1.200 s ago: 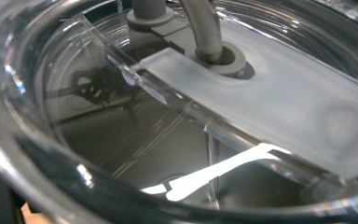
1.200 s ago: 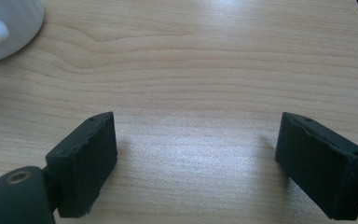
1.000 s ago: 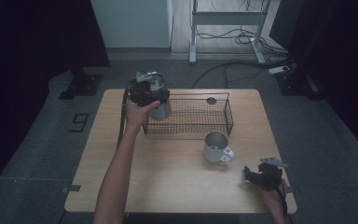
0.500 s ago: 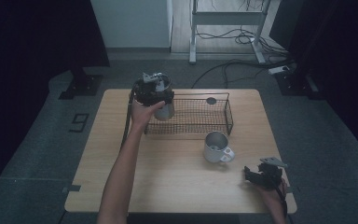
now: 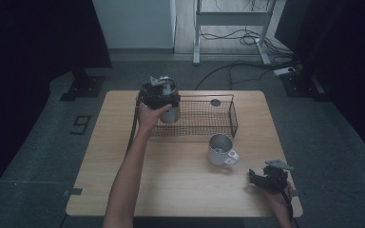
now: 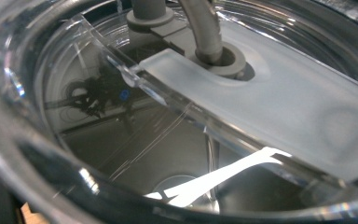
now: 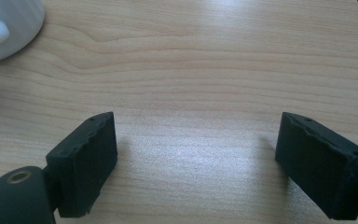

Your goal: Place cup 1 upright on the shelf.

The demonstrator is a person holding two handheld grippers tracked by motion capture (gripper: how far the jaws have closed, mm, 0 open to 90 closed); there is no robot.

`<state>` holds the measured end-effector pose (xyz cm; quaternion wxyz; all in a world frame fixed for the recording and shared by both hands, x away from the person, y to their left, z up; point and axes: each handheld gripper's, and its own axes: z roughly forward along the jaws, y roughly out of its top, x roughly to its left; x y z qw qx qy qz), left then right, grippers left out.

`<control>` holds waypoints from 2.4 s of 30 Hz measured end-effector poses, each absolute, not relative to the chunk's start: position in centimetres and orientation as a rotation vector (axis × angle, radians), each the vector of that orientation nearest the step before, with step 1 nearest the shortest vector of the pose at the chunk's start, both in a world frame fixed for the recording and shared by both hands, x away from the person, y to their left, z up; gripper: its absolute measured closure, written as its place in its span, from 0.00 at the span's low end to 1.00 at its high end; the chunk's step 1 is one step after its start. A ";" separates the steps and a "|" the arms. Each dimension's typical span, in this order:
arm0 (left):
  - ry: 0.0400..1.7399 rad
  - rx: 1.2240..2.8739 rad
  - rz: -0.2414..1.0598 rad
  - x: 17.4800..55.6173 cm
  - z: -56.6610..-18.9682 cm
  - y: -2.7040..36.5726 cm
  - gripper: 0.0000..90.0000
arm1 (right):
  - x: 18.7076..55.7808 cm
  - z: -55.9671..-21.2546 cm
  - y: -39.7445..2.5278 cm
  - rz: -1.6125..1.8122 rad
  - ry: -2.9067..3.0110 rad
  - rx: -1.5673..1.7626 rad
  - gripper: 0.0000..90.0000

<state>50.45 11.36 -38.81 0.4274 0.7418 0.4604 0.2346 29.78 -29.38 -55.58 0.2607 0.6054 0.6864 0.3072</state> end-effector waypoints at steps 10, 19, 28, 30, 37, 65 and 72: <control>1.178 1.868 0.583 51.3 -40.4 11.1 0.04 | 29.8 -55.6 -29.4 0.831 1.858 1.639 0.14; 1.197 1.882 0.568 51.7 -41.8 10.7 0.04 | 29.8 -55.6 -29.4 0.832 1.859 1.638 0.14; 1.225 1.897 0.563 52.1 -43.2 10.6 0.04 | 29.8 -55.6 -29.4 0.832 1.859 1.637 0.14; 1.232 1.901 0.562 52.2 -43.4 10.6 0.04 | 29.8 -55.6 -29.4 0.832 1.859 1.638 0.14; 1.241 1.912 0.558 52.5 -44.1 10.4 0.04 | 29.8 -55.6 -29.4 0.832 1.859 1.638 0.14; 1.242 1.966 0.589 52.1 -46.0 9.8 0.04 | 29.8 -55.6 -29.4 0.832 1.858 1.637 0.14; 1.252 1.940 0.586 51.7 -46.2 10.2 0.04 | 29.8 -55.6 -29.4 0.832 1.858 1.637 0.14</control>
